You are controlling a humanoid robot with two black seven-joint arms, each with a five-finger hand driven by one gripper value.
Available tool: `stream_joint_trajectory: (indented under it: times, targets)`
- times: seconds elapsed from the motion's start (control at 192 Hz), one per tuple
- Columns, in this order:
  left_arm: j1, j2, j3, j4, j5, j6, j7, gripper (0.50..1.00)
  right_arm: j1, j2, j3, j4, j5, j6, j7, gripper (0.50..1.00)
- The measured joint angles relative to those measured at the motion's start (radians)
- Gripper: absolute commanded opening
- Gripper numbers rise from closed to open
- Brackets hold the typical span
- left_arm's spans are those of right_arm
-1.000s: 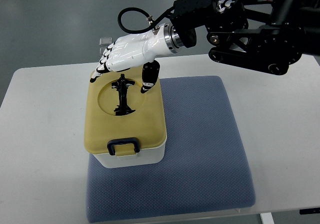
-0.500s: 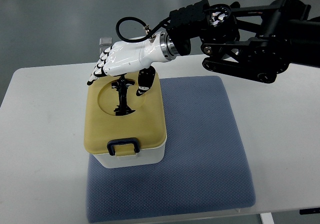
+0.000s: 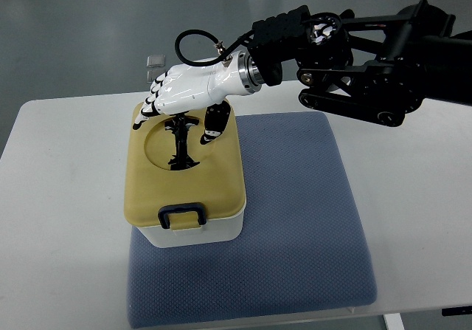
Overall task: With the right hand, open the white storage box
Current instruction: 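Close the right hand fingers around the black handle on the lid, then lift the yellow lid up off the white box with the right hand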
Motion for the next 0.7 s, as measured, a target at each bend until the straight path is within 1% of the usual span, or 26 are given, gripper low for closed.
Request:
stream_joint_trajectory:
  times: [0.042,0.068,0.078,0.094,0.099,0.104,0.12,0.125,0.193,0.208,0.219,0.234,0.26,0.297,0.307,0.354,0.359,0.365,0.516,0.698]
  targets:
    - [0.0,0.0,0.0,0.0,0.0,0.0,0.0,1.0,-0.002,0.0,0.0,-0.004,0.0,0.0,-0.001,0.807]
    - [0.0,0.0,0.0,0.0,0.0,0.0,0.0,1.0,-0.003,0.0,0.0,-0.005,-0.001,0.0,-0.002,0.787]
    - [0.0,0.0,0.0,0.0,0.0,0.0,0.0,1.0,-0.004,0.0,0.0,-0.006,-0.001,0.0,-0.002,0.787]
    - [0.0,0.0,0.0,0.0,0.0,0.0,0.0,1.0,-0.004,0.0,0.0,-0.006,-0.001,0.0,-0.002,0.766]
    - [0.0,0.0,0.0,0.0,0.0,0.0,0.0,1.0,-0.005,0.0,0.0,-0.006,-0.001,0.0,-0.002,0.766]
    - [0.0,0.0,0.0,0.0,0.0,0.0,0.0,1.0,-0.005,0.0,0.0,-0.007,-0.001,0.0,-0.002,0.754]
    - [0.0,0.0,0.0,0.0,0.0,0.0,0.0,1.0,-0.006,0.0,0.0,-0.007,-0.001,0.0,-0.002,0.744]
    - [0.0,0.0,0.0,0.0,0.0,0.0,0.0,1.0,-0.006,0.0,0.0,-0.007,-0.001,0.0,-0.002,0.729]
    - [0.0,0.0,0.0,0.0,0.0,0.0,0.0,1.0,-0.01,0.0,0.0,-0.01,-0.001,0.0,-0.002,0.666]
    - [0.0,0.0,0.0,0.0,0.0,0.0,0.0,1.0,-0.011,0.0,0.0,-0.01,-0.002,0.0,-0.002,0.642]
    - [0.0,0.0,0.0,0.0,0.0,0.0,0.0,1.0,-0.011,0.0,0.0,-0.011,-0.002,0.0,-0.002,0.641]
    - [0.0,0.0,0.0,0.0,0.0,0.0,0.0,1.0,-0.011,0.0,0.0,-0.011,-0.002,0.0,-0.002,0.621]
    - [0.0,0.0,0.0,0.0,0.0,0.0,0.0,1.0,-0.012,0.0,0.0,-0.011,-0.002,-0.001,-0.002,0.605]
    - [0.0,0.0,0.0,0.0,0.0,0.0,0.0,1.0,-0.013,0.0,0.0,-0.011,-0.003,-0.001,-0.002,0.568]
    - [0.0,0.0,0.0,0.0,0.0,0.0,0.0,1.0,-0.014,0.0,0.0,-0.011,-0.003,-0.002,-0.002,0.568]
    - [0.0,0.0,0.0,0.0,0.0,0.0,0.0,1.0,-0.015,0.0,0.0,-0.011,-0.003,-0.002,-0.002,0.517]
    - [0.0,0.0,0.0,0.0,0.0,0.0,0.0,1.0,-0.015,0.0,0.0,-0.011,-0.003,-0.003,-0.001,0.517]
    - [0.0,0.0,0.0,0.0,0.0,0.0,0.0,1.0,-0.016,0.0,0.0,-0.011,-0.003,-0.003,-0.001,0.503]
    - [0.0,0.0,0.0,0.0,0.0,0.0,0.0,1.0,-0.017,-0.001,0.0,-0.011,-0.005,-0.016,0.008,0.5]
    - [0.0,0.0,0.0,0.0,0.0,0.0,0.0,1.0,-0.013,-0.003,0.004,-0.01,-0.004,-0.049,0.053,0.5]
